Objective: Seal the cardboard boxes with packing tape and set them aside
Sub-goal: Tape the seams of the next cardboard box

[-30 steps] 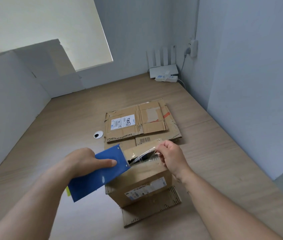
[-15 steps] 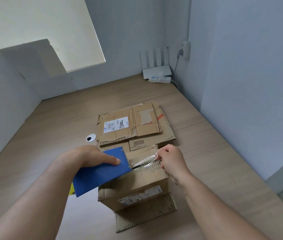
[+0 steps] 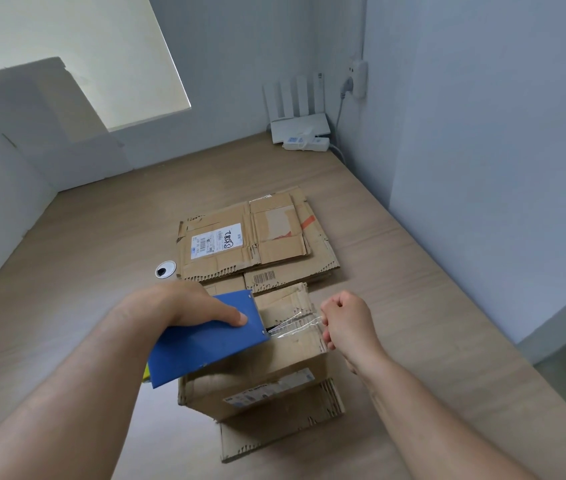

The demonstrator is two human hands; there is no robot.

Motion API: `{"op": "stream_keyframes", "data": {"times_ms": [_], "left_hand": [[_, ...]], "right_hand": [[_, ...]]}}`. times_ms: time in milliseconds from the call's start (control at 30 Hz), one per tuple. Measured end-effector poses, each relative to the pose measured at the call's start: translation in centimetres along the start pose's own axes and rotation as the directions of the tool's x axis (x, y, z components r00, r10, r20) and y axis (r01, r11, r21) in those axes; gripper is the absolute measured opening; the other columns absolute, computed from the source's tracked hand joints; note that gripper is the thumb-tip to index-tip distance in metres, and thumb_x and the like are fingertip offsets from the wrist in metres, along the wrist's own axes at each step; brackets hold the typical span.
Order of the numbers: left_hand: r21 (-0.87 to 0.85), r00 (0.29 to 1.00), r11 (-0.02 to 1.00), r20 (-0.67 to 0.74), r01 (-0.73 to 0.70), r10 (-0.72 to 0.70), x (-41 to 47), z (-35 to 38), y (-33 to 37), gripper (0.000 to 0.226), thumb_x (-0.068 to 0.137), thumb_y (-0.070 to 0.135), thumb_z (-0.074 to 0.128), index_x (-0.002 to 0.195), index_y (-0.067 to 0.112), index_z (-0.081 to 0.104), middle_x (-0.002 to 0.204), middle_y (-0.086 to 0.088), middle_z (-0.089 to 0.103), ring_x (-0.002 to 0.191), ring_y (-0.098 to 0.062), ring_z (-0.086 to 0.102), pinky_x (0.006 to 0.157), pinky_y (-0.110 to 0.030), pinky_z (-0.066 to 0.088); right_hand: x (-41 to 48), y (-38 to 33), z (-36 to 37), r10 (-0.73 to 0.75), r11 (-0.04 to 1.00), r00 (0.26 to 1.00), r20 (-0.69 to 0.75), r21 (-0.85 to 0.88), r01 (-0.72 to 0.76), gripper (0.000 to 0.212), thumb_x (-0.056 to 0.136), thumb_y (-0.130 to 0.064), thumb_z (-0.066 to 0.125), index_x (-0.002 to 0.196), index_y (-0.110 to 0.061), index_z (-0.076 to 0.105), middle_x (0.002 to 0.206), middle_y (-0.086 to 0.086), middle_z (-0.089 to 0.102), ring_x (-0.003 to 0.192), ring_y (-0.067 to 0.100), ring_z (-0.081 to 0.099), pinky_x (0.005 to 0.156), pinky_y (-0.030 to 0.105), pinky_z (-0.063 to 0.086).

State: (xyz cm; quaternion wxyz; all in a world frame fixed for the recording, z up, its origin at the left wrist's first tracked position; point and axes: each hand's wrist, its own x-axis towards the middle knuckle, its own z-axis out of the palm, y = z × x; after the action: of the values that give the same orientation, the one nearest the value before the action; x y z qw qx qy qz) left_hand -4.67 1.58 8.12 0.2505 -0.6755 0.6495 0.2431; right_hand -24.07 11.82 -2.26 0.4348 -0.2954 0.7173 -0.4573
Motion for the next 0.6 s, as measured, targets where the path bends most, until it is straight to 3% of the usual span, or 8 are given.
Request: {"op": "stream_keyframes", "data": {"times_ms": [133, 400, 600], "left_hand": [[0.009, 1.000, 1.000, 0.005, 0.009, -0.009, 0.0, -0.1, 0.2, 0.065, 0.057, 0.079, 0.067, 0.094, 0.026, 0.057, 0.097, 0.001, 0.058, 0.090, -0.017, 0.057, 0.081, -0.033, 0.043], [0.035, 1.000, 0.999, 0.002, 0.012, -0.012, 0.0, -0.1, 1.1, 0.059, 0.062, 0.076, 0.067, 0.089, 0.025, 0.055, 0.094, 0.002, 0.055, 0.090, -0.016, 0.056, 0.081, -0.031, 0.042], [0.014, 0.999, 0.999, 0.004, 0.052, -0.052, -0.2, -0.1, 1.5, 0.065, 0.060, 0.076, 0.068, 0.096, 0.023, 0.057, 0.099, 0.001, 0.056, 0.094, -0.018, 0.056, 0.082, -0.032, 0.043]], "right_hand": [[0.5, 0.3, -0.1, -0.003, 0.998, 1.000, 0.021, -0.065, 0.004, 0.017, 0.097, -0.012, 0.043, 0.087, -0.010, 0.057, 0.072, 0.003, 0.058, 0.052, 0.011, 0.051, 0.049, 0.026, 0.043], [1.1, 1.8, 0.5, 0.105, 0.987, 0.984, 0.145, 0.109, -0.121, 0.025, 0.096, -0.020, 0.053, 0.072, -0.012, 0.055, 0.058, 0.001, 0.051, 0.048, 0.012, 0.044, 0.042, 0.022, 0.036], [2.0, 3.3, 0.8, 0.132, 0.991, 0.987, 0.092, 0.009, -0.134, 0.029, 0.089, -0.040, 0.060, 0.083, -0.012, 0.055, 0.071, 0.001, 0.054, 0.061, 0.016, 0.048, 0.051, 0.025, 0.036]]}}
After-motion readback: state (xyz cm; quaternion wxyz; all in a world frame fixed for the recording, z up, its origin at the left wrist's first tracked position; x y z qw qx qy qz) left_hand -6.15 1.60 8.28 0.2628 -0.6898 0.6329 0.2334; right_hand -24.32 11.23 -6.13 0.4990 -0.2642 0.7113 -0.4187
